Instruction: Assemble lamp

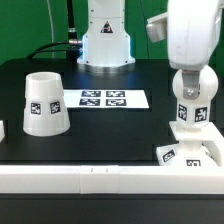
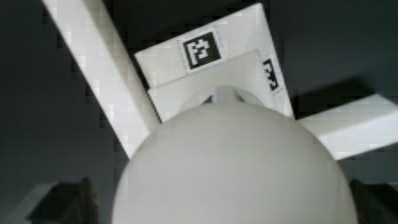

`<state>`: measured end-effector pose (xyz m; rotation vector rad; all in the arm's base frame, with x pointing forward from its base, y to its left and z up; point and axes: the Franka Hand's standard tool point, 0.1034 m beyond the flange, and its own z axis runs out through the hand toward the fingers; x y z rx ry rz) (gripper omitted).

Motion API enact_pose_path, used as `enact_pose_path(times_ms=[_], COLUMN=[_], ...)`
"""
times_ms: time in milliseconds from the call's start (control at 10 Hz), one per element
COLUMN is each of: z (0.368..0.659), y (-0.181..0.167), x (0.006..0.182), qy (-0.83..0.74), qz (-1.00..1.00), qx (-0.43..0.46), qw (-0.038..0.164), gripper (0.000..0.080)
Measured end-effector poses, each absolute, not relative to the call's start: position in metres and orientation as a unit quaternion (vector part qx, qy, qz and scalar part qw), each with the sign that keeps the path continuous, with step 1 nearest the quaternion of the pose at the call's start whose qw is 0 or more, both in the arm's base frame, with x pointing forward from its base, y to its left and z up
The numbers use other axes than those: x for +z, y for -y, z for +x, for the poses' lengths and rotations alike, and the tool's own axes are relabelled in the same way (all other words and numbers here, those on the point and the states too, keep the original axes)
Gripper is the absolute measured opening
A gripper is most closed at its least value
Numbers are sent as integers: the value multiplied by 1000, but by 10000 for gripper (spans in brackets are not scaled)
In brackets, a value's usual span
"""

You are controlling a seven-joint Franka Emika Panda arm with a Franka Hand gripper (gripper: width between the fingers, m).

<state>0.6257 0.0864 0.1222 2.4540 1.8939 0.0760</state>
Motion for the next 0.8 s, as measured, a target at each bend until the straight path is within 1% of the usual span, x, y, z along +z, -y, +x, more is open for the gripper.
enact_pose_path(times_ms=[300, 500, 700, 800], z=[625, 625, 625, 625], y=[-85, -84, -83, -83], x=[120, 120, 120, 120], qy=[-710, -746, -744, -743], qz=[704, 665, 667, 668], qx=[9, 5, 4, 4], qw=[36, 40, 41, 41], gripper=[699, 699, 699, 575])
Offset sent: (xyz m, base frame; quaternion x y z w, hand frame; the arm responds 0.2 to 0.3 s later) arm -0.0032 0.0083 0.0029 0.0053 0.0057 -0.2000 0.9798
